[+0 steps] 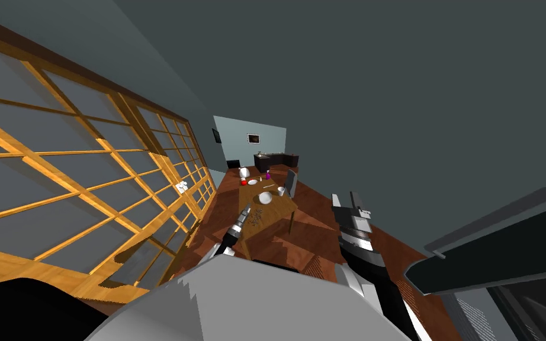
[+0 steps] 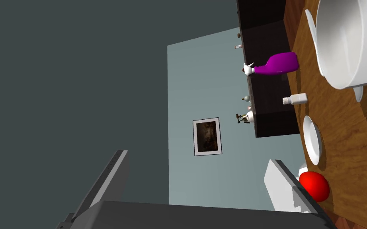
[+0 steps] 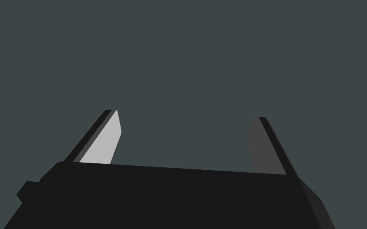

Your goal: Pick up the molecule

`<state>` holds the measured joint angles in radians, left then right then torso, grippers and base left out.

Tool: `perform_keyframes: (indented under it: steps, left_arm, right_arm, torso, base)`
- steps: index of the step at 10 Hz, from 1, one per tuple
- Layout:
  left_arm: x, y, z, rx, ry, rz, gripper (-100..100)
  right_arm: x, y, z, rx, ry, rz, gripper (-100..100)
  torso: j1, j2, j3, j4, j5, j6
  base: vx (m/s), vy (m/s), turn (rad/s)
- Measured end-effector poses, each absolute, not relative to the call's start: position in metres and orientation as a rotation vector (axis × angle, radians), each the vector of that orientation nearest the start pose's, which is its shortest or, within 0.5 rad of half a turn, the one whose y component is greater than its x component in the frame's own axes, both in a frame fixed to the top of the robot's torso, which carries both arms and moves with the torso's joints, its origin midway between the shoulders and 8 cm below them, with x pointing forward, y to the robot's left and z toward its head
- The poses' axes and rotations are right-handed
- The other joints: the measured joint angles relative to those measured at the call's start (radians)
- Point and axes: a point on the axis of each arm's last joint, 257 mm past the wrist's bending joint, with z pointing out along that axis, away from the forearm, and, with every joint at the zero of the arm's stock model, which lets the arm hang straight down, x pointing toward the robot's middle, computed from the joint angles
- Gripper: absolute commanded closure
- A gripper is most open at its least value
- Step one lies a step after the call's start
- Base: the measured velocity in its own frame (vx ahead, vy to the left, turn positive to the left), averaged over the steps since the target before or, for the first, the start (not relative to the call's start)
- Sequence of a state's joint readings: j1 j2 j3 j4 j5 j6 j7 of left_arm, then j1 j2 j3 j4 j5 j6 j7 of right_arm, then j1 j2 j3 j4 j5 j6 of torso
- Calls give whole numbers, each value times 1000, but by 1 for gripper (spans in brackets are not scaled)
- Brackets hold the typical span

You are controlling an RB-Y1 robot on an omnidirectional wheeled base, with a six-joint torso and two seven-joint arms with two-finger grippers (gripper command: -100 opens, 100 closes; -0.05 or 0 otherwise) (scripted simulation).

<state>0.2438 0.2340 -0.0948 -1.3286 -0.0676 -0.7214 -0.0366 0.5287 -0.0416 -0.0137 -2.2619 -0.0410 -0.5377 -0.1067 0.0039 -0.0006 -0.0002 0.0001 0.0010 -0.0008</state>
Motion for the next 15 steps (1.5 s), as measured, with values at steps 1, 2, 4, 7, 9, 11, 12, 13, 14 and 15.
perform_keyframes:
  steps: [1,2,4,7,9,11,12,13,14,15]
  left_arm:
    - [423,262,-288,-773,1263,-1166,-100]
    - [424,264,-294,-776,1275,-1161,-100]
    - [424,268,-308,-795,1300,-1147,-100]
    - [419,276,-333,-816,1344,-1123,-100]
    - [417,280,-348,-837,1372,-1105,-100]
    - [415,285,-362,-852,1401,-1087,-100]
    - [415,288,-367,-854,1413,-1079,-100]
    - [413,290,-375,-862,1425,-1070,-100]
    - [410,293,-382,-873,1437,-1061,-100]
    - [409,297,-387,-877,1450,-1051,-100]
  right_arm:
    - [338,-288,15,699,595,1403,0]
    - [338,-288,15,698,595,1403,0]
    - [338,-288,15,699,595,1403,0]
    - [338,-288,15,698,595,1403,0]
    - [338,-288,15,699,595,1403,0]
    - [338,-288,15,699,595,1403,0]
    - [338,-288,15,698,595,1403,0]
    - [338,-288,15,699,595,1403,0]
    - [338,-288,15,699,595,1403,0]
    - [338,-288,15,698,595,1403,0]
  torso:
    - [-1,0,0,0,0,0]
    - [0,0,0,0,0,1]
    - [-1,-1,0,0,0,0]
    - [1,0,0,0,0,1]
    - [-1,-1,0,0,0,0]
    - [-1,0,0,0,0,0]
    - [0,0,0,0,0,0]
    - [0,0,0,0,0,0]
    - [-1,-1,-1,0,0,-1]
    - [-1,-2,-1,0,0,0]
  base:
    - [-38,44,-216]
    - [-40,47,-124]
    - [-19,30,-90]
    - [-30,59,-173]
    - [-24,21,-106]
    - [-32,41,-177]
    - [-27,46,-128]
    - [-9,20,18]
    - [-10,24,-207]
    - [-19,36,-144]
